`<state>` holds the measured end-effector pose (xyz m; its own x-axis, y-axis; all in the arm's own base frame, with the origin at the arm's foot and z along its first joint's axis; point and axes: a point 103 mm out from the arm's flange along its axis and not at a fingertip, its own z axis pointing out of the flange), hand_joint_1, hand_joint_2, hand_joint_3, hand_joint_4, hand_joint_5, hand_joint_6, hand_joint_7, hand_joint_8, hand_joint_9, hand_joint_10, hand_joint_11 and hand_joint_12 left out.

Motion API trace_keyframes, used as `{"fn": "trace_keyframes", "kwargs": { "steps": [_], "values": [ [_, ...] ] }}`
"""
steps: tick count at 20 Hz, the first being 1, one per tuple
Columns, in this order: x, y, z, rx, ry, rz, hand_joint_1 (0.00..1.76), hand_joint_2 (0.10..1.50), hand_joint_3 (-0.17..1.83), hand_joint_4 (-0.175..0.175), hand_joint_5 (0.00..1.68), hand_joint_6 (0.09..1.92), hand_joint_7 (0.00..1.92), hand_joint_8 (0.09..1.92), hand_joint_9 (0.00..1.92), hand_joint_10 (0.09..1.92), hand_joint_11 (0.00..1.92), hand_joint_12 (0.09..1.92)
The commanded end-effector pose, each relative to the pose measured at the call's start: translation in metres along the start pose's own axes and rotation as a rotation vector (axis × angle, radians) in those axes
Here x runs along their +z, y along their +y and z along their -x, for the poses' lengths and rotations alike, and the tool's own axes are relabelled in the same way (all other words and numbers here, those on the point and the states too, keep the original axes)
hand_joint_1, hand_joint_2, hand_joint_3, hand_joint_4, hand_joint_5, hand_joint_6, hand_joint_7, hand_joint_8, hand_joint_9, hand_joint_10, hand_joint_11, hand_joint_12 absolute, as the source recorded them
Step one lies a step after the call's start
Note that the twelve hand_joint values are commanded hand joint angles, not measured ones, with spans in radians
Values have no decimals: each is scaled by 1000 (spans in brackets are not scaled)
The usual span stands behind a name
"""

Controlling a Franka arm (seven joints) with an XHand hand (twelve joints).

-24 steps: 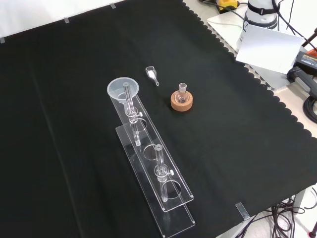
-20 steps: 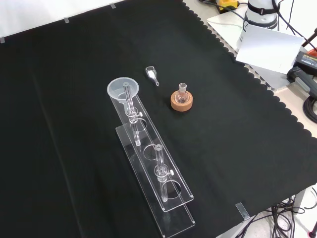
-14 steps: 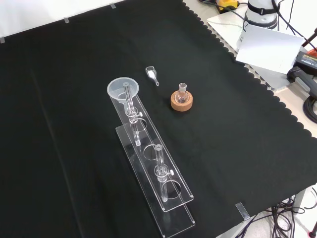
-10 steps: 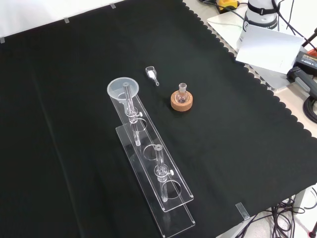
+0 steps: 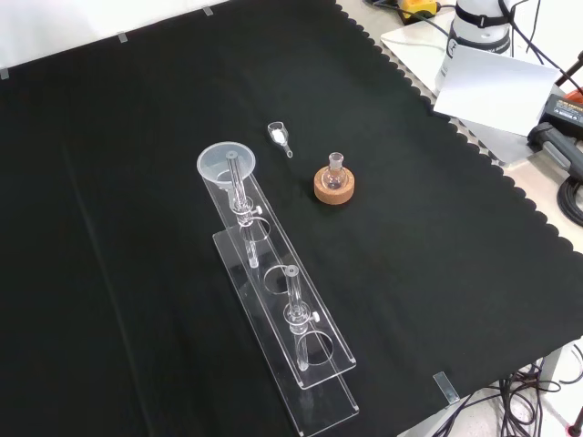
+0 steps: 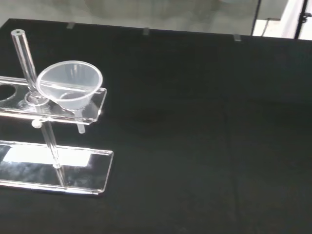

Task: Pick up the funnel from the transparent funnel stand.

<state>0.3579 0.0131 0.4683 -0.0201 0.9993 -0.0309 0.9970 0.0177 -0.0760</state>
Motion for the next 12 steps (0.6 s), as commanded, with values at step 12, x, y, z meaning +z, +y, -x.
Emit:
{"fn": "trace_keyframes", "kwargs": {
  "steps": [12],
  "values": [
    [29, 41, -3, -80, 37, -45, 405, 640, -7, 76, 0, 87, 0, 87, 0, 87, 0, 87]
  ]
}}
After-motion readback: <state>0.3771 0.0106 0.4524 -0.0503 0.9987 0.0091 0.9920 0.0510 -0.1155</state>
